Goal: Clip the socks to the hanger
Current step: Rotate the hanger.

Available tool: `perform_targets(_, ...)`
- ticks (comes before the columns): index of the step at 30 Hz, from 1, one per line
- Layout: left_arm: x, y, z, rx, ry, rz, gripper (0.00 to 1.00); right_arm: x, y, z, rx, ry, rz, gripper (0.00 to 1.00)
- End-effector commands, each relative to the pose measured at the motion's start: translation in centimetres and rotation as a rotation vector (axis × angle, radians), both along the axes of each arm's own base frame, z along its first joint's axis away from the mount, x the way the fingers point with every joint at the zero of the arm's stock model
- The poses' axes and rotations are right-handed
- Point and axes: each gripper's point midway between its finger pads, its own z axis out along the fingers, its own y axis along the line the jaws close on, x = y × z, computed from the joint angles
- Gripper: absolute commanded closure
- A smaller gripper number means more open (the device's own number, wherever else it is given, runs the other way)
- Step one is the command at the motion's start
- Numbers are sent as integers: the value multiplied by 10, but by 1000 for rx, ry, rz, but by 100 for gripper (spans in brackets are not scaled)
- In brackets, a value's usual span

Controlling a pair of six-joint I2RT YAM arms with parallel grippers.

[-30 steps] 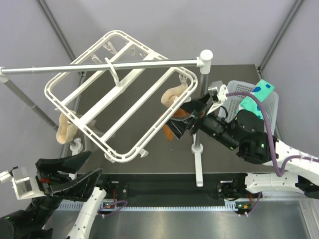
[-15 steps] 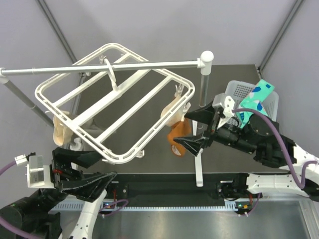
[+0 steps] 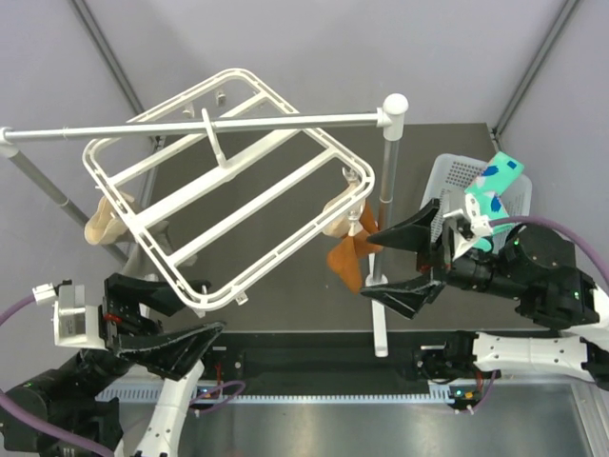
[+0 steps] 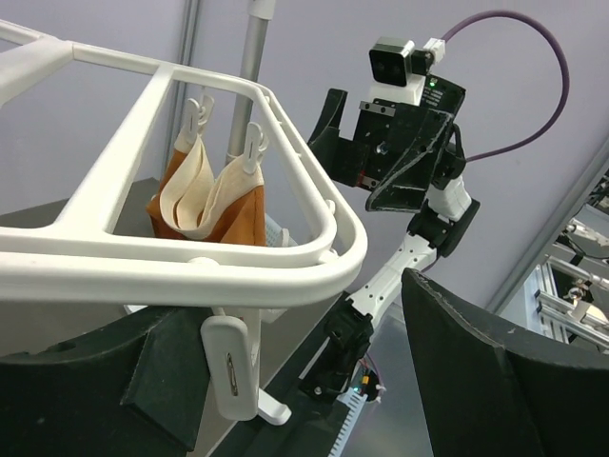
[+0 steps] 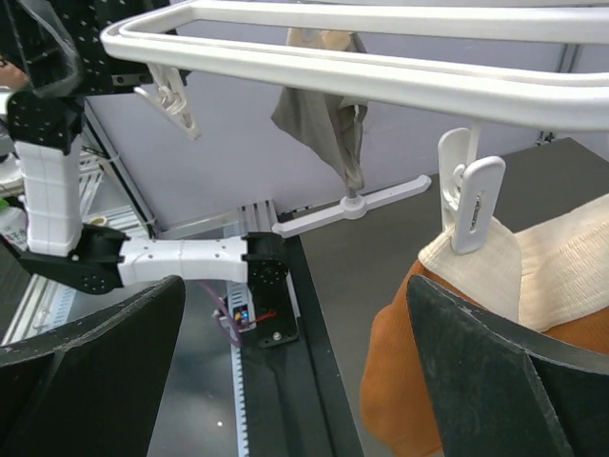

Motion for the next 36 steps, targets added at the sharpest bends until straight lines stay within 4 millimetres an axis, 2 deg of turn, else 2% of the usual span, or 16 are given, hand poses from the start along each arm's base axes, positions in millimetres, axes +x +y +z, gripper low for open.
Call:
perform_targets(1,10,-2,8,-9,-1,-1,21,-8,-12,32,124,8,22,2)
perform_targets(3,10,-2,9,-14,-5,3,21,-21,5,30,116,14,120,2)
perform_targets(8,15,-2,9,-28,10,13,21,-25,51,24,75,39,217,9)
perform_targets(12,19,1,11,-57,31,37,22,-30,74,32,82,2,247,13)
perform_targets(13,21,1,12,-65,37,42,22,-35,76,40,102,-12,260,14)
perform_targets(17,26,1,8,-76,62,50,23,-38,99,42,98,-46,253,16)
perform_targets(21,27,0,3,-75,78,43,25,-47,115,41,109,-105,217,17)
perform_targets(22,26,1,3,-76,74,44,25,-59,117,41,114,-116,235,17)
perform_targets(25,26,0,2,-74,79,38,27,-63,125,41,140,-163,167,17)
perform_targets(27,25,0,2,-73,78,35,28,-57,129,31,136,-175,113,17)
perform_targets(28,25,0,2,-74,78,37,28,-59,128,38,172,-174,104,18)
perform_targets(30,25,0,3,-76,78,37,28,-55,130,29,175,-181,76,19)
perform_targets(32,25,0,3,-79,81,37,28,-54,128,36,228,-183,58,29)
perform_targets(33,25,0,3,-80,82,38,28,-54,130,28,225,-186,58,30)
perform_targets(35,26,0,3,-83,84,40,28,-53,129,33,269,-199,38,33)
perform_targets(36,25,0,3,-82,83,38,28,-53,131,27,265,-204,32,34)
